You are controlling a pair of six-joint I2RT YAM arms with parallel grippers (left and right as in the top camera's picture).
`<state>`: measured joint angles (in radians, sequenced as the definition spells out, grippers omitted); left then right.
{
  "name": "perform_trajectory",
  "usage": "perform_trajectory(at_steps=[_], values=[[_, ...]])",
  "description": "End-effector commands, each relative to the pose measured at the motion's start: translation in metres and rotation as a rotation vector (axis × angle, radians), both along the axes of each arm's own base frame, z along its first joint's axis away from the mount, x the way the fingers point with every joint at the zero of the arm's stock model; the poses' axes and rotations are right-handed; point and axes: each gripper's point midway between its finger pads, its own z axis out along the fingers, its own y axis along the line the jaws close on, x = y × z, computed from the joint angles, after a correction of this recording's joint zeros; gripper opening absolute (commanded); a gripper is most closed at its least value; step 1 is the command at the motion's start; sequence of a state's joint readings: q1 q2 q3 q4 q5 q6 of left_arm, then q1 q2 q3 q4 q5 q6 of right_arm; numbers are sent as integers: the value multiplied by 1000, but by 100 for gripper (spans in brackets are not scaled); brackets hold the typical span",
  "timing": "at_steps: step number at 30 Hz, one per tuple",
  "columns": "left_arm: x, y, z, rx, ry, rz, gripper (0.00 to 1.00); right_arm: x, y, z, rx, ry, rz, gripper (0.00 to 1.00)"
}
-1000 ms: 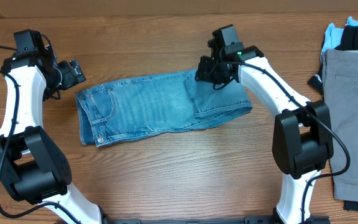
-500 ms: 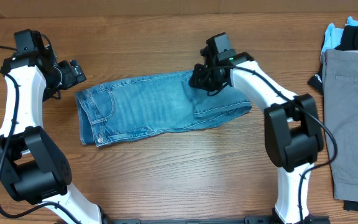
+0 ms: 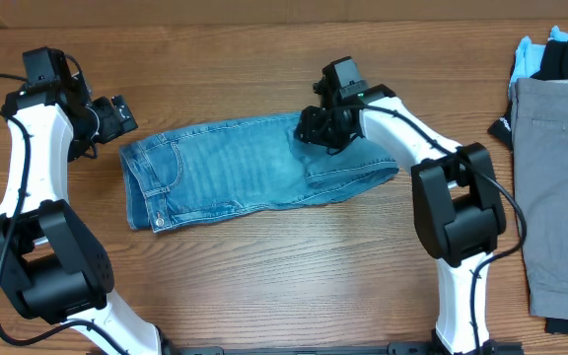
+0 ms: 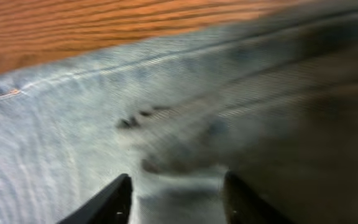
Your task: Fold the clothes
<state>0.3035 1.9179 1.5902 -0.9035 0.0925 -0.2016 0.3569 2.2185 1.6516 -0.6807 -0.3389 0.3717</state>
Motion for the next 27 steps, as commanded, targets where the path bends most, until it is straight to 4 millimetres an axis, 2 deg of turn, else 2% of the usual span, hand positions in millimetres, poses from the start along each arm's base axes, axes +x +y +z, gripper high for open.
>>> perform_trajectory(at_steps=[1,3,5,8,10,11,12,13,18,20,27], values=[[0,-1,5,0,-13,-23,100,17,-27,66,-59,-144,-25,69],[0,-2,5,-1,-12,-24,100,7,-30,84,-61,-139,-25,84],[0,-2,5,-1,-11,-24,100,-8,-35,92,-73,-103,-23,95],[-1,-2,5,-2,-7,-24,100,-31,-39,83,-88,1,-11,100],[-2,-2,5,-3,-5,-24,100,-46,-34,72,-66,62,11,98],[-2,-2,4,-3,-4,-24,100,-53,-29,66,-45,87,25,93],[-2,-2,4,-3,-4,-24,100,-58,-25,62,-28,101,36,79],[-2,-2,4,-4,-4,-24,100,-64,-18,56,1,115,54,60],[-3,-4,4,-7,4,-27,100,-74,-12,31,26,162,20,25],[-5,-6,3,-8,11,-30,100,-80,-14,19,23,186,5,18],[-6,-7,3,-11,18,-31,100,-108,-17,-7,25,310,11,17]])
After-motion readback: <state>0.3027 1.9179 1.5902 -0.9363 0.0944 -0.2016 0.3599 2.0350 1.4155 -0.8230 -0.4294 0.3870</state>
